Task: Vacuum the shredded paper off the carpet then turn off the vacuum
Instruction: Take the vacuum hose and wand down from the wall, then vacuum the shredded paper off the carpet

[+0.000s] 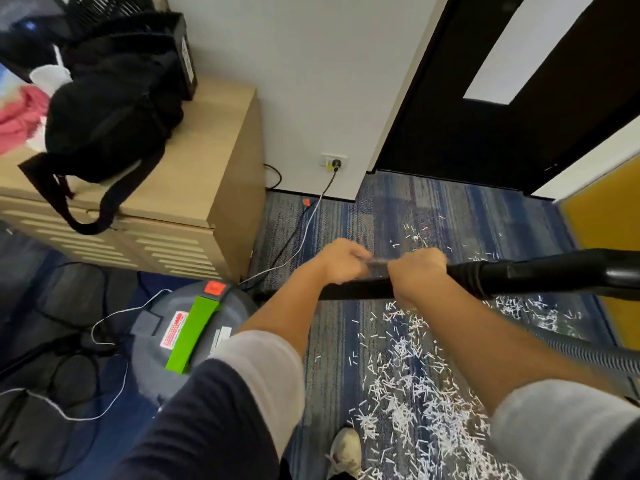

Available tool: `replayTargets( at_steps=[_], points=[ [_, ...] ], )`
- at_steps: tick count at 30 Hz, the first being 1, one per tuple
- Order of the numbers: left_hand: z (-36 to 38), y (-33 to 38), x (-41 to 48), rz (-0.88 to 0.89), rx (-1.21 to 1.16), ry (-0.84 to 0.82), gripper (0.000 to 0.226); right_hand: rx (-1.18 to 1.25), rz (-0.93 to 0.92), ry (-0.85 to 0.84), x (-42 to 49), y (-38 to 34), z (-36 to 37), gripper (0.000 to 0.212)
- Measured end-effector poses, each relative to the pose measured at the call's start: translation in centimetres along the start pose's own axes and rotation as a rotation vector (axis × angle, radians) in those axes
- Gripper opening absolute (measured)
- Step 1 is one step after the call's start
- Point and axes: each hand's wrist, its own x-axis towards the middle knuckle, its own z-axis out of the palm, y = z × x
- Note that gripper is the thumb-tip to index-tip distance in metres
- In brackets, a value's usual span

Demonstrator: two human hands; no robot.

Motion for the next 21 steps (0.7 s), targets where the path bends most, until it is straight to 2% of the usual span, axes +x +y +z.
replayTargets(
  at_steps=[3, 6, 8, 13, 15, 19, 21],
  points=[
    [-0.7, -3.7, 1.4, -0.085, -0.023, 0.076, 0.029, -0.037, 0.008, -0.057, 0.5, -0.4, 0.4, 0.042],
    [-1.1, -7.0, 2.1, -0.18, 0.151, 0.042, 0.026, -0.039, 0.013, -0.068, 1.4, -1.3, 0.4, 0.039],
    [-1.2, -9.6, 3.0, -0.231, 0.204, 0.04, 0.014, -0.038, 0.012, -0.064, 2.0, -2.3, 0.1, 0.037],
    [-2.0, -15.7, 5.7, -0.339, 0.331, 0.128, 0.024, -0.071, -0.006, -0.023, 4.6, -5.3, -0.3, 0.033],
    [-2.6, -18.8, 6.6, -0.426, 0.372, 0.171, 0.038, -0.088, -0.031, -0.013, 5.4, -6.1, -0.7, 0.03],
    [-3.2, -25.7, 8.4, -0.582, 0.426, 0.171, 0.052, -0.128, -0.082, -0.006, 6.0, -7.0, -1.6, 0.028],
    [-3.2, -29.0, 9.7, -0.638, 0.451, 0.162, 0.064, -0.127, -0.1, 0.01, 6.0, -7.4, -1.8, 0.02]
  ],
)
